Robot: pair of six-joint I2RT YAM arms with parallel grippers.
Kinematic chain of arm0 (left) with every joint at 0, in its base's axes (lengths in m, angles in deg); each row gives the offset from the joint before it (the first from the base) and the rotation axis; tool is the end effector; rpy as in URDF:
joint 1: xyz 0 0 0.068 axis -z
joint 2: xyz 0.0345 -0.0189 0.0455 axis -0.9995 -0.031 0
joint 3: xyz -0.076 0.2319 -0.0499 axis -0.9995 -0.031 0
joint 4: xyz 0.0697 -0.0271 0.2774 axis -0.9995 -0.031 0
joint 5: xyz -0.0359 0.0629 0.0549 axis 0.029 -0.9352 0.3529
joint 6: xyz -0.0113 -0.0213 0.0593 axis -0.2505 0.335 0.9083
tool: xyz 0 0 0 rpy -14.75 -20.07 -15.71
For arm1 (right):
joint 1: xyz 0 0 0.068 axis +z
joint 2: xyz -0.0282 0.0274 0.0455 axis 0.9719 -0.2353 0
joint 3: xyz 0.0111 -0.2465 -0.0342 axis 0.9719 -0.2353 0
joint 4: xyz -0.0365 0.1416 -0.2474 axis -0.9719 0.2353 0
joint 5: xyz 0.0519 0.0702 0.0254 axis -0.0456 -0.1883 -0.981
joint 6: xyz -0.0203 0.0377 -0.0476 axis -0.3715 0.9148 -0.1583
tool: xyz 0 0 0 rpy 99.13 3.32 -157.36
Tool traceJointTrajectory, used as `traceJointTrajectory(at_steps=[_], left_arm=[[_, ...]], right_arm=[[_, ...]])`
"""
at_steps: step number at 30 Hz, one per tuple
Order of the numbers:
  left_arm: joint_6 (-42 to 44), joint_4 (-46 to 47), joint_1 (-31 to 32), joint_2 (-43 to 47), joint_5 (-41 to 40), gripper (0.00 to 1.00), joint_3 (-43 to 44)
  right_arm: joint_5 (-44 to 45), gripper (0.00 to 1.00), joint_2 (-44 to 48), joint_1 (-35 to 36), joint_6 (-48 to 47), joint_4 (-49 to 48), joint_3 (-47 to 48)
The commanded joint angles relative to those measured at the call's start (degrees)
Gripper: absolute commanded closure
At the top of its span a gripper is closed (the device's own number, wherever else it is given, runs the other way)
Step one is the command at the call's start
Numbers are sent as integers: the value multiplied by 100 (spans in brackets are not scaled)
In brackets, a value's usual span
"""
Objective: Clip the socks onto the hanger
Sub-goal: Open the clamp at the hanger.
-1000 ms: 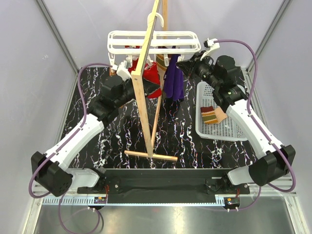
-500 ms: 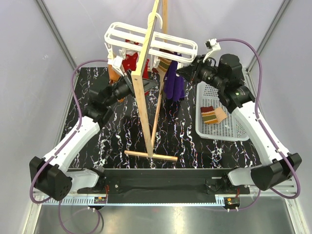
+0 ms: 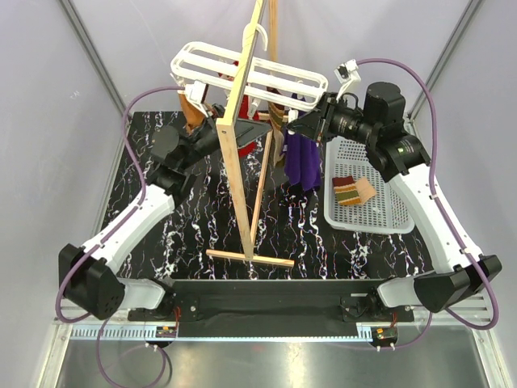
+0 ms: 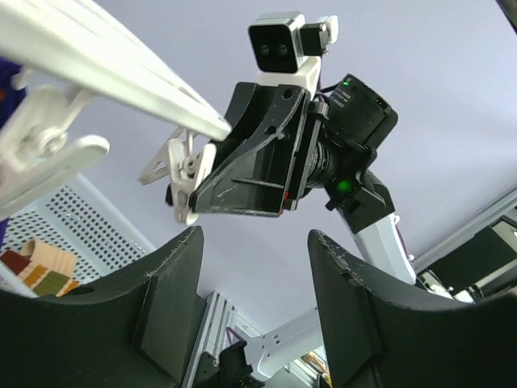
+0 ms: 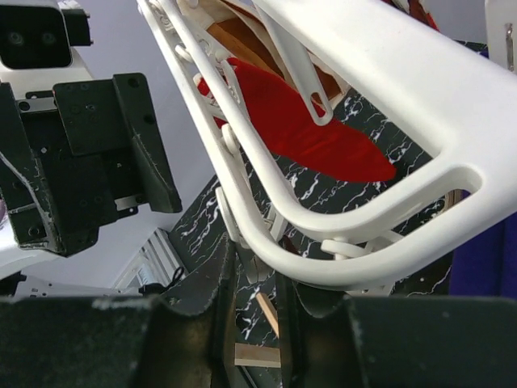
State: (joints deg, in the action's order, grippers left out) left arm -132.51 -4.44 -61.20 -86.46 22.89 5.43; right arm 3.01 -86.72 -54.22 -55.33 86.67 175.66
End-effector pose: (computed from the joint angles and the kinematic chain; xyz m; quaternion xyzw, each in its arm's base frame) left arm 0.2868 -0.1796 0.4068 0.0856 0.5676 -0.6945 0.4338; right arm 0.3017 0.1514 0.4546 -0.1633 0.7341 0.4421 0.4889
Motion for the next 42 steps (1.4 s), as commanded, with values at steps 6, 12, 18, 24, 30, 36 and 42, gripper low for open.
traceJointTrajectory(at_steps=[6, 12, 18, 24, 30, 36, 42], left_arm=[[101, -3, 312, -502, -425, 40, 666], [109, 129, 373, -800, -496, 40, 886], [57, 279, 400, -1046, -610, 42, 1008], [-13, 121, 409, -1213, -663, 43, 1131], [-224, 85, 426, -1416, -592, 43, 1246], [-769, 884, 418, -1609, -531, 65, 1158], [-866, 860, 418, -1688, -531, 100, 1211]], right_arm=[[-912, 100, -128, 33, -56, 455, 322], [-1062, 100, -137, 41, -56, 385, 305], [-1018, 100, -120, 33, -74, 332, 261], [-886, 100, -85, 33, -74, 262, 191], [-930, 100, -120, 41, -47, 218, 208], [-886, 100, -172, 33, -100, 288, 191], [-755, 94, -172, 33, -223, 489, 226]])
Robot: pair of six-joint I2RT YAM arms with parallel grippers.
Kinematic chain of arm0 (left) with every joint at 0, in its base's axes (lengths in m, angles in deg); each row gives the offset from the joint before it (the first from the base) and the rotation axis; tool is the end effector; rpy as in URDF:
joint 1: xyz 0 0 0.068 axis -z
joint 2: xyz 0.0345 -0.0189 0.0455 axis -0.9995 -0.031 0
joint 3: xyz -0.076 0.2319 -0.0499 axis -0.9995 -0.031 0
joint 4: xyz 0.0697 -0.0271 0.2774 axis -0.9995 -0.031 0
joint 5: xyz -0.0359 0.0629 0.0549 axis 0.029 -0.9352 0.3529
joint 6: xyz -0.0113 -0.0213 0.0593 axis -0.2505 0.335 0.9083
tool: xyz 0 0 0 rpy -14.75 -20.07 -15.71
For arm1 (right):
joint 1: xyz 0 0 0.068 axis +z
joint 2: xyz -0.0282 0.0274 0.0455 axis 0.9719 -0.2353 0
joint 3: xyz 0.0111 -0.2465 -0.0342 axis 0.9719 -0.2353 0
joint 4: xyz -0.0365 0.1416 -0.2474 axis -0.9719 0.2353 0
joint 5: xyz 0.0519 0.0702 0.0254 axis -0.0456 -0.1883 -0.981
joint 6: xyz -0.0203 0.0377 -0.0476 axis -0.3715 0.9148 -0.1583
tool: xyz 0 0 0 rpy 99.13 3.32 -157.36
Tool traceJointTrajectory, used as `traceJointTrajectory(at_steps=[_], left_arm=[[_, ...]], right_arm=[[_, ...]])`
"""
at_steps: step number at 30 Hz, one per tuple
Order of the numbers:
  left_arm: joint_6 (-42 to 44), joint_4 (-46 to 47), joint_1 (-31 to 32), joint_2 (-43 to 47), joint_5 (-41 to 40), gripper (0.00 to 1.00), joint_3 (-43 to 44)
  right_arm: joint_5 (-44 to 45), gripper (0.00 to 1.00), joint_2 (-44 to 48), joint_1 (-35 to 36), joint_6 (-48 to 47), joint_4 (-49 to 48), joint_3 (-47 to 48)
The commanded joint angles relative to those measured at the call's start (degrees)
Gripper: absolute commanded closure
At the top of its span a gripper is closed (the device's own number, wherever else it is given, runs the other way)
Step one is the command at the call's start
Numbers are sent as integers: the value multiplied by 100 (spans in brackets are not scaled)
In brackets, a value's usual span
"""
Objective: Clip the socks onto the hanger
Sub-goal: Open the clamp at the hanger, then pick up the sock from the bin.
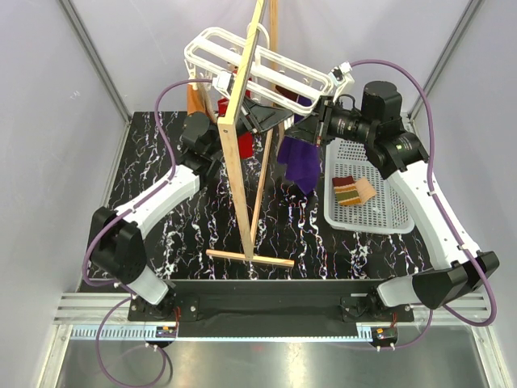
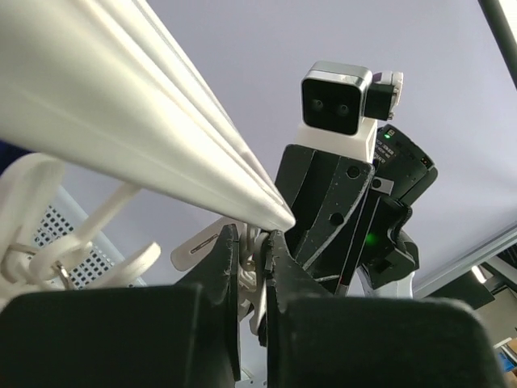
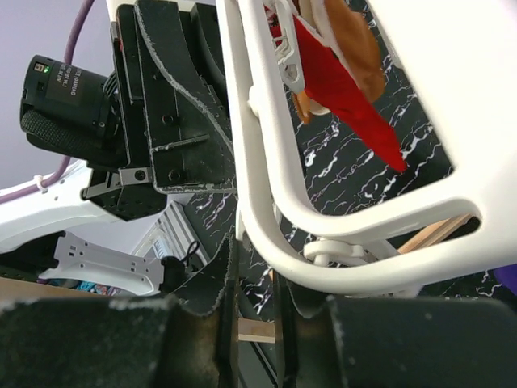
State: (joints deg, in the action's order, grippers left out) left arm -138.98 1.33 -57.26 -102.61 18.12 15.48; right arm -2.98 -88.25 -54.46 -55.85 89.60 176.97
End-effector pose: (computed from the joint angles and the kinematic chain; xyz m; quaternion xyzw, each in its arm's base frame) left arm 0.3347 -0.2315 0.3863 0.0381 0.5659 -0.7250 0.3907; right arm 0.3033 0.1551 0.4492 -0.1905 0.7388 0.4671 0.4469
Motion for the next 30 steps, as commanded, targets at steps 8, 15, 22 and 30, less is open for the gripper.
traceJointTrajectory(at_steps=[8, 15, 22, 30], left_arm=[[430, -877, 33, 260, -476, 100, 214], [1143, -2134, 77, 516, -845, 100, 425], [1248, -2267, 86, 454, -881, 100, 452], [1354, -2425, 86, 489, -986, 100, 566]], right_arm=[[1705, 31, 646, 65, -600, 1453, -37], [5121, 34, 1299, -57, -417, 2568, -835], [5639, 36, 1255, -356, -214, 2325, -1434], [4886, 31, 913, -356, -311, 1900, -865]])
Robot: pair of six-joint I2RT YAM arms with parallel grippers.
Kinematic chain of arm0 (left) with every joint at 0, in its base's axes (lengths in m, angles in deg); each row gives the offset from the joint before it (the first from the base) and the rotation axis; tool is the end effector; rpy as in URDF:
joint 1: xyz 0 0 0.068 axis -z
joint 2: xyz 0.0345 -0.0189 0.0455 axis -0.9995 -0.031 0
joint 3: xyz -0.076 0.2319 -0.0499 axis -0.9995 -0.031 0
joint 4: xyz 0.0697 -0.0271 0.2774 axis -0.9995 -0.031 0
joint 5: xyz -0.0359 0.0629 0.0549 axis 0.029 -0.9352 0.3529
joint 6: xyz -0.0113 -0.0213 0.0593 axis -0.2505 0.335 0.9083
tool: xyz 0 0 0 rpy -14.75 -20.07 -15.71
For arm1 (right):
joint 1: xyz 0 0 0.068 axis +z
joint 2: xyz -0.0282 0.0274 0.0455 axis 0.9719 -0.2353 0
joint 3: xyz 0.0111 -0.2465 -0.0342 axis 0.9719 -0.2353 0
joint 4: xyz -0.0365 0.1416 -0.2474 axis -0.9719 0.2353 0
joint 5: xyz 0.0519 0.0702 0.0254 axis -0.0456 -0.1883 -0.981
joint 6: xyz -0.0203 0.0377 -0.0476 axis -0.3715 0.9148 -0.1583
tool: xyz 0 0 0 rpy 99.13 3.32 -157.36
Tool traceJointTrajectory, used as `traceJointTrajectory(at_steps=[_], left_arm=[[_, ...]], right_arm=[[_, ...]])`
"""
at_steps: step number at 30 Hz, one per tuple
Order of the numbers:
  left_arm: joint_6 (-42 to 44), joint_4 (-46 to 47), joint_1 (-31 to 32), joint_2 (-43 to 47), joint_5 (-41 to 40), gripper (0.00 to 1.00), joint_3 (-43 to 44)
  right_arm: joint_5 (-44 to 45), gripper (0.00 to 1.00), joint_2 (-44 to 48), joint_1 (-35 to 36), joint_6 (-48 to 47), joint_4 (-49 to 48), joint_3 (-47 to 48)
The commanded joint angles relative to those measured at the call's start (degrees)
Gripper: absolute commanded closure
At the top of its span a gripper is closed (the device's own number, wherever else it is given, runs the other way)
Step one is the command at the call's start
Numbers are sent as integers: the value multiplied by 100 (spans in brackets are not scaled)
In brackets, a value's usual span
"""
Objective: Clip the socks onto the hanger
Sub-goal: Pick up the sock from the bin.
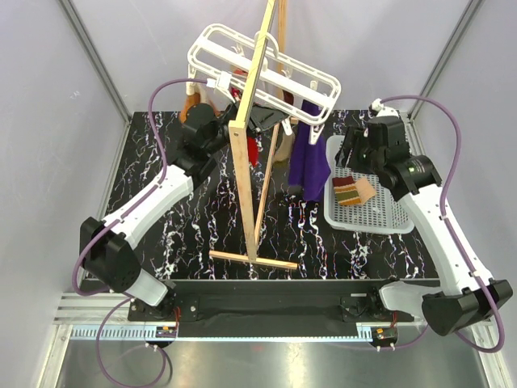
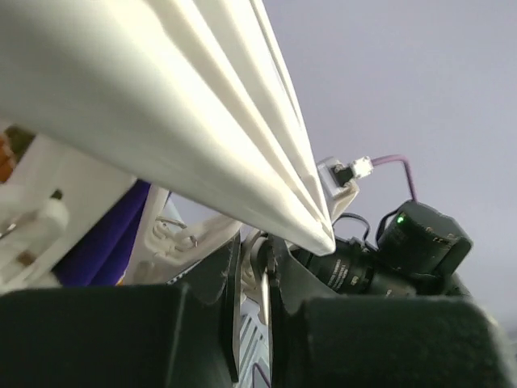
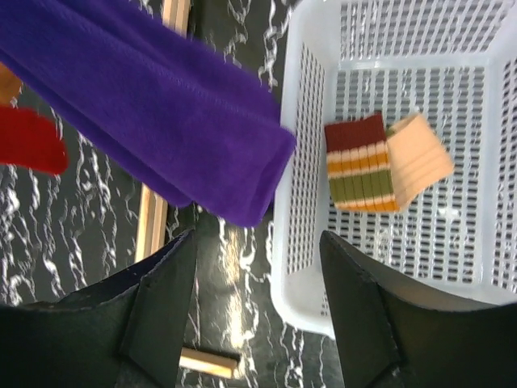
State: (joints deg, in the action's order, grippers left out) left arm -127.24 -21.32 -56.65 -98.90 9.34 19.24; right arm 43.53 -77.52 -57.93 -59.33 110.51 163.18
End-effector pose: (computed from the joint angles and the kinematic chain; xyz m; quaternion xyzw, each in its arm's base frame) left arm 0.3329 -0.2276 0.3936 -0.0053 0.6501 -0.6267 0.4296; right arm 0.2786 0.0854 0.3750 0.0512 0.8879 0.0911 0.4480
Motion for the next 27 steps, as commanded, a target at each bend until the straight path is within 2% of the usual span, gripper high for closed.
traceJointTrajectory(at_steps=[1, 3, 5, 8, 13, 14, 15, 19, 27], left_arm=[[163, -178, 24, 118, -107, 100, 199], [163, -248, 16, 135, -99, 100, 208], [180, -266, 16, 170, -99, 100, 173], [180, -301, 7, 197, -107, 100, 137], [145, -310, -11, 197, -55, 100, 120], [136, -310, -11, 197, -46, 100, 128], [128, -310, -19, 197, -55, 100, 129], [110, -319, -28, 171, -20, 100, 111], [75, -319, -55, 144, 24, 100, 85]], right_arm=[[465, 32, -257, -9, 71, -76, 559], [1165, 32, -477, -9, 229, 222, 595], [1441, 34, -547, -166, 439, 241, 351], [1075, 35, -600, -666, 615, -30, -115], [766, 39, -1135, -844, 467, -365, -372], [766, 42, -1493, -844, 380, -357, -328], [748, 49, -1671, -844, 353, -348, -293], [590, 57, -2480, -844, 160, -453, -205], [353, 51, -3465, -844, -8, -866, -126]])
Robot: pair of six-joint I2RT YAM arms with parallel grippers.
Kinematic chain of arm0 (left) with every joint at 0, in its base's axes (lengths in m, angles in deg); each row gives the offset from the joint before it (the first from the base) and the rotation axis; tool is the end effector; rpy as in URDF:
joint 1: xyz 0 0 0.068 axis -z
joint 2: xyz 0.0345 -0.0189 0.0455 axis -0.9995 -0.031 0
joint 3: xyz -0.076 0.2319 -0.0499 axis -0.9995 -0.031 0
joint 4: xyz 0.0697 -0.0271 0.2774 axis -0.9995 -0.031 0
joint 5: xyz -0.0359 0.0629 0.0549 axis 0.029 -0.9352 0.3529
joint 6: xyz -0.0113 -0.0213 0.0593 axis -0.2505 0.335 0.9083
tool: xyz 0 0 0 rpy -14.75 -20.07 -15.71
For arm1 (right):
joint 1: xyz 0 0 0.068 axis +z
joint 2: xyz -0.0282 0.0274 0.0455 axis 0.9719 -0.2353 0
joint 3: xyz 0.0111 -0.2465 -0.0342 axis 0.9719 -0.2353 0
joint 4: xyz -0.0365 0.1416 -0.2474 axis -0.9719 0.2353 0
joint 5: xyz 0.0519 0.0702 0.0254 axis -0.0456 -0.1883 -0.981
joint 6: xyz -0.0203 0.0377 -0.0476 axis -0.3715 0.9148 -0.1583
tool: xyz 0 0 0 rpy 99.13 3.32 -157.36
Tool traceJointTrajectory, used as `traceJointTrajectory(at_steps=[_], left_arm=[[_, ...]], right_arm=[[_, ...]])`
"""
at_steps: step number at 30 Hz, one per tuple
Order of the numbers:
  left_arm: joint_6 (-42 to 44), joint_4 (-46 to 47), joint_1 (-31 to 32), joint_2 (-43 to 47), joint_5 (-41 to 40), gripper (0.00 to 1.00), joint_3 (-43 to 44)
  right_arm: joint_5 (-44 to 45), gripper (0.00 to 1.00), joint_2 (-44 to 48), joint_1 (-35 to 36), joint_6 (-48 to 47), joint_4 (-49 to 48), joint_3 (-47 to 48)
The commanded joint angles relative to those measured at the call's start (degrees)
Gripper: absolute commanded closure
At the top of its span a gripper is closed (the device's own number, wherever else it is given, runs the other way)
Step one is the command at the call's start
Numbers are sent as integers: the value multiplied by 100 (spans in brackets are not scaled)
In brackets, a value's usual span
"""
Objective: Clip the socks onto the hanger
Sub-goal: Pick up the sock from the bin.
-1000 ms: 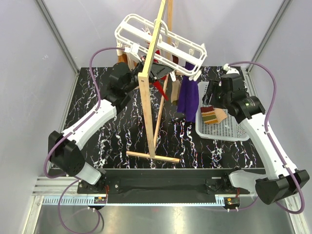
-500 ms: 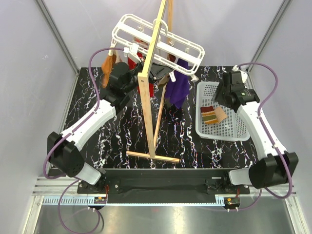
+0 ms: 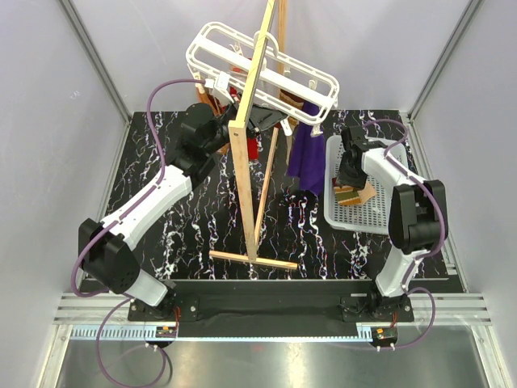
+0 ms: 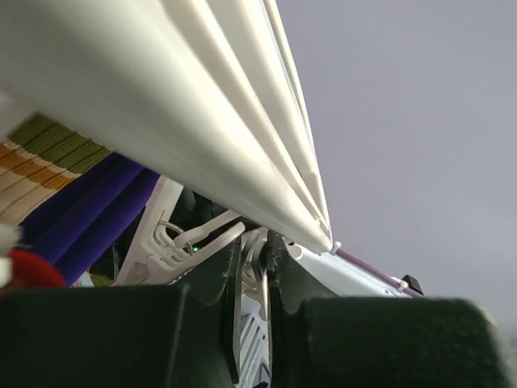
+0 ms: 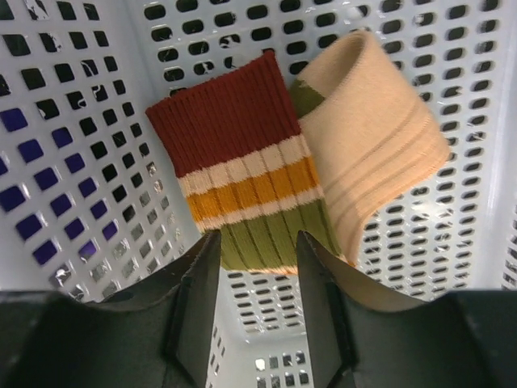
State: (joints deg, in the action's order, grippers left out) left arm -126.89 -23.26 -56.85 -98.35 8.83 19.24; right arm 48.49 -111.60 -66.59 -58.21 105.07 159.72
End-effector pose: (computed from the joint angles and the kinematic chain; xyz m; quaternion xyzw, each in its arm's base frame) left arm 0.3323 -0.2251 0.3933 -0.0116 0.6582 -0.6189 0.4283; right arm 0.3875 0.0553 0.1639 0.1249 0.9674 -0.0578 0.2123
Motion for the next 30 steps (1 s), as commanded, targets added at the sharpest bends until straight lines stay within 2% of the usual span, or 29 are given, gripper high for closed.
traceJointTrajectory(at_steps=[1, 8, 11, 14, 15, 16, 20, 26, 30], left_arm=[[31, -116, -35, 89, 101, 100, 102], [-4, -116, -44, 46, 119, 100, 93], [-39, -107, -44, 11, 154, 100, 85], [-66, -107, -53, -7, 180, 100, 93], [-57, -124, -61, -16, 189, 100, 102], [-13, -142, -53, -7, 180, 100, 111], [5, -186, -53, -7, 171, 100, 120], [-39, -177, -61, -7, 198, 100, 102], [-74, -125, -70, -25, 206, 100, 76]], right_arm=[[-152, 49, -128, 22, -110, -331, 228], [129, 48, -717, 30, -93, -278, 264], [120, 55, -883, 22, -67, -313, 255], [172, 67, -893, 22, -58, -383, 203], [225, 73, -867, 22, -66, -410, 185], [278, 84, -823, 22, -66, -410, 167], [655, 99, -200, 30, -84, -296, 88], [674, 100, 1355, 22, -110, 240, -202], [245, 100, 2559, 39, -198, 618, -518]])
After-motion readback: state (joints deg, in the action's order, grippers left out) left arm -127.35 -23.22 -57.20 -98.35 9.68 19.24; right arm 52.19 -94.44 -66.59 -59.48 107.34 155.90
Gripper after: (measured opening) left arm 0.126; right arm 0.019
